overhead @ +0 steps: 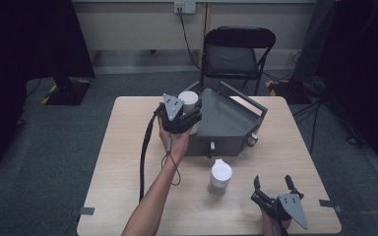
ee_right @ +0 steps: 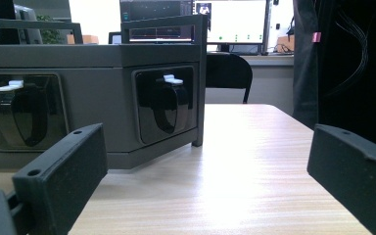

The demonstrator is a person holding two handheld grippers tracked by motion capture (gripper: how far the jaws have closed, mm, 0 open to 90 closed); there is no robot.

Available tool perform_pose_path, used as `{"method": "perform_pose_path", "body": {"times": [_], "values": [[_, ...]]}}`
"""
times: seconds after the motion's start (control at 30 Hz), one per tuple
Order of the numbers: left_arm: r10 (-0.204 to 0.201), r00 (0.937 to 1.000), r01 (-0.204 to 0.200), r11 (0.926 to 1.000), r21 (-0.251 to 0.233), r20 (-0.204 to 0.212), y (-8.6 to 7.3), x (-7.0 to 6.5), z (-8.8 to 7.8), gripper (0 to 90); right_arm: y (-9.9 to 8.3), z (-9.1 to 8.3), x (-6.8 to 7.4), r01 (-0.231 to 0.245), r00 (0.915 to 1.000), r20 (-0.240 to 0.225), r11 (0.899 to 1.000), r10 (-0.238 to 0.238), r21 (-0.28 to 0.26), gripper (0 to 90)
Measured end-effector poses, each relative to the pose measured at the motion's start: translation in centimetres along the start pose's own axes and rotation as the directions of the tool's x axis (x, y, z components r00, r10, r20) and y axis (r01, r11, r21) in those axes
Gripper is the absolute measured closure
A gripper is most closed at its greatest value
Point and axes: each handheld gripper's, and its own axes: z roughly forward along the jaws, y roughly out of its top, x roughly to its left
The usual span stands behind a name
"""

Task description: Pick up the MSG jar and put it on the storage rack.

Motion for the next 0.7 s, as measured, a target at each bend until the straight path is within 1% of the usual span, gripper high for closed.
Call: {"method": "perform_pose_path", "body": {"times": [0.03, 0.17, 0.27, 0.4, 0.43, 0.53, 0.57, 0.63, 0.7], "values": [[-0.003, 1.0000, 0.003, 1.0000, 0.005, -0.006, 0.1, -0.1, 0.3, 34.2, 0.0, 0.0, 0.0, 0.000, 1.0000, 0.000, 1.000, 0.000, 0.000, 0.3], [0.012, 0.9999, -0.012, 0.9999, 0.011, -0.012, -0.2, -0.2, 0.8, 34.2, 0.0, 0.0, 0.0, 0.000, 1.0000, 0.000, 1.000, 0.000, 0.000, 0.2], [0.005, 0.9997, -0.005, 0.9998, 0.021, -0.024, -0.4, -0.3, 1.2, 34.2, 0.0, 0.0, 0.0, 0.000, 1.0000, -0.001, 1.000, 0.000, 0.000, 0.2], [0.000, 0.9996, 0.001, 0.9996, 0.029, -0.028, -0.8, -0.3, 1.4, 34.2, 0.0, 0.0, 0.0, 0.000, 1.0000, -0.001, 1.000, 0.000, 0.000, 0.2], [0.005, 0.9996, -0.004, 0.9997, 0.025, -0.026, -1.1, -0.2, 1.5, 34.2, 0.0, 0.0, 0.0, 0.000, 1.0000, -0.001, 1.000, 0.000, 0.000, 0.2], [0.011, 0.9994, -0.011, 0.9997, 0.023, -0.033, -1.1, -0.5, 1.5, 34.2, 0.0, 0.0, 0.0, 0.000, 1.0000, -0.003, 1.000, 0.000, 0.000, 0.2], [0.026, 0.9992, -0.025, 0.9995, 0.021, -0.030, -1.2, -0.5, 1.4, 34.2, 0.0, 0.0, 0.0, 0.000, 1.0000, -0.003, 1.000, 0.000, 0.000, 0.2], [0.042, 0.9985, -0.041, 0.9988, 0.024, -0.033, -1.2, -0.8, 1.3, 34.2, 0.0, 0.0, 0.0, 0.000, 1.0000, -0.003, 1.000, 0.000, 0.000, 0.3], [0.035, 0.9987, -0.034, 0.9990, 0.028, -0.036, -1.1, -0.8, 1.3, 34.2, 0.0, 0.0, 0.0, 0.000, 1.0000, -0.003, 1.000, 0.000, 0.000, 0.3]]}}
